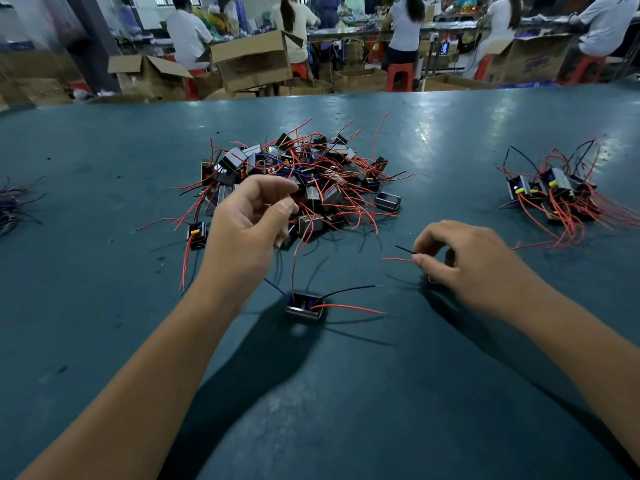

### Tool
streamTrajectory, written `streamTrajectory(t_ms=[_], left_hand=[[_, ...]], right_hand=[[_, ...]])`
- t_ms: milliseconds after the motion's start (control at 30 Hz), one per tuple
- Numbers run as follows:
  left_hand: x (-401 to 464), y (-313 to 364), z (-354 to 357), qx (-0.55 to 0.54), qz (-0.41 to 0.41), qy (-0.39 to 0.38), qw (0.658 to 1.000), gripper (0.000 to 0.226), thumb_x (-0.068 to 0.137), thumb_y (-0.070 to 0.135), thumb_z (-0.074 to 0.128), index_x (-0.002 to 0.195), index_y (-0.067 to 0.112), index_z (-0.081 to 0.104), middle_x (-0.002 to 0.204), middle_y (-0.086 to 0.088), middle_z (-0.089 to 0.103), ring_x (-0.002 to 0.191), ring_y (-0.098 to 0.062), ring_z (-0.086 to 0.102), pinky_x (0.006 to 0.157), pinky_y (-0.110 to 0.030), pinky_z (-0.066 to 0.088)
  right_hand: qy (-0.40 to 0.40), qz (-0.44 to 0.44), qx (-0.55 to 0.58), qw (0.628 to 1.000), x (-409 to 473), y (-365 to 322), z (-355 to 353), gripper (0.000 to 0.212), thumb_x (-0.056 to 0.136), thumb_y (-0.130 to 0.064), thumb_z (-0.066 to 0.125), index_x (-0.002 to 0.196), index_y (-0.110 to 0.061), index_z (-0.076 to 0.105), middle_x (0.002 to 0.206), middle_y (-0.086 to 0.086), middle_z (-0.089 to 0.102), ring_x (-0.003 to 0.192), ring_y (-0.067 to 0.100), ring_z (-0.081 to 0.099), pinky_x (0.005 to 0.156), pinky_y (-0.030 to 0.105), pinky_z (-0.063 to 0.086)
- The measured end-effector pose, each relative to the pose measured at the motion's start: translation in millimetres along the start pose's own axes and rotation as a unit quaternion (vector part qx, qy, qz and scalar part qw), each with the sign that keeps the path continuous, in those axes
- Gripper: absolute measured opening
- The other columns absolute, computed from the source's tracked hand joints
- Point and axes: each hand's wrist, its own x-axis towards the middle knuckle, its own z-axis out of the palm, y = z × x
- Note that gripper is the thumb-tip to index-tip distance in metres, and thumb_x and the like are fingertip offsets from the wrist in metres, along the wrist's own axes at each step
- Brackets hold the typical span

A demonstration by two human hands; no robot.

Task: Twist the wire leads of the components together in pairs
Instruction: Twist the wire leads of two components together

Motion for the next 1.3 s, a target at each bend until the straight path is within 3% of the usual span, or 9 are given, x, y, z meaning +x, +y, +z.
streamTrajectory(t_ms=[133,233,367,467,700,900,1000,1167,1300], left_hand=[[1,5,-11,0.058,-0.013,-0.088,0.994,0.018,0.085,0.003,0.057,0.09,0.017,0.066,0.078,0.001,0.067,0.063,-0.015,0.052,0.057,-0.026,0.044],[-2,7,-19,0.25,0.004,-0.263,0.932,0.023,0.084,0.004,0.058,0.087,0.025,0.067,0.089,-0.002,0.07,0.076,-0.034,0.06,0.07,-0.044,0.051],[-9,10,-17,0.298,-0.024,-0.385,0.873,0.037,0.086,0.0,0.063,0.083,0.036,0.066,0.103,0.008,0.07,0.103,-0.015,0.065,0.095,-0.043,0.047],[-8,7,-17,0.328,-0.049,-0.403,0.853,0.026,0.09,0.009,0.067,0.089,0.034,0.073,0.1,0.007,0.071,0.099,-0.014,0.066,0.094,-0.044,0.047],[-8,-1,-18,0.348,-0.055,-0.398,0.847,0.017,0.093,0.019,0.069,0.096,0.035,0.073,0.094,0.01,0.067,0.089,-0.013,0.064,0.084,-0.038,0.051],[-5,-8,-19,0.4,-0.023,-0.356,0.844,0.022,0.092,0.016,0.07,0.099,0.037,0.07,0.094,0.014,0.064,0.087,-0.003,0.059,0.073,-0.018,0.041],[-7,-7,-18,0.404,-0.014,-0.352,0.844,0.022,0.092,0.015,0.071,0.098,0.036,0.069,0.09,0.017,0.062,0.085,-0.001,0.057,0.069,-0.01,0.038],[-9,-2,-14,0.384,-0.021,-0.356,0.852,0.027,0.09,0.011,0.072,0.101,0.034,0.062,0.094,0.027,0.059,0.087,0.001,0.058,0.069,-0.012,0.043],[-11,0,-14,0.366,-0.039,-0.358,0.858,0.033,0.089,0.01,0.072,0.11,0.029,0.055,0.098,0.02,0.063,0.092,-0.007,0.058,0.073,-0.02,0.045]], right_hand=[[-0.038,0.005,0.045,0.998,0,4,-6,0.012,0.088,-0.018,0.072,0.082,-0.025,0.064,0.082,-0.011,0.067,0.076,-0.006,0.059,0.066,0.005,0.04],[-0.088,0.024,0.068,0.993,1,9,-15,0.015,0.087,-0.015,0.072,0.083,-0.029,0.066,0.082,-0.018,0.068,0.073,-0.001,0.064,0.065,0.007,0.043],[-0.149,0.046,0.085,0.984,3,16,-26,0.031,0.085,-0.002,0.062,0.081,-0.032,0.07,0.1,-0.02,0.069,0.081,0.012,0.068,0.08,0.028,0.052],[-0.167,0.042,0.079,0.982,4,18,-30,0.041,0.087,0.004,0.057,0.078,-0.032,0.074,0.111,-0.022,0.066,0.092,0.014,0.067,0.091,0.038,0.051],[-0.09,0.066,0.097,0.989,6,23,-31,0.052,0.09,0.012,0.041,0.092,-0.032,0.069,0.098,-0.007,0.072,0.084,0.003,0.068,0.082,0.024,0.053],[-0.115,0.049,0.054,0.991,3,27,-31,0.02,0.09,-0.019,0.068,0.096,-0.037,0.064,0.097,-0.019,0.068,0.086,-0.001,0.064,0.076,0.015,0.05],[-0.134,0.043,0.037,0.989,1,27,-25,0.021,0.083,-0.032,0.078,0.098,-0.037,0.064,0.097,-0.02,0.064,0.089,-0.011,0.059,0.076,0.008,0.046],[-0.091,0.018,0.004,0.996,1,26,-18,0.004,0.089,-0.027,0.072,0.091,-0.028,0.068,0.085,-0.019,0.068,0.085,-0.015,0.057,0.07,0.0,0.036],[-0.078,0.025,0.013,0.997,2,25,-14,0.011,0.092,-0.025,0.068,0.082,-0.031,0.067,0.072,-0.02,0.065,0.077,-0.008,0.058,0.065,0.003,0.038]])
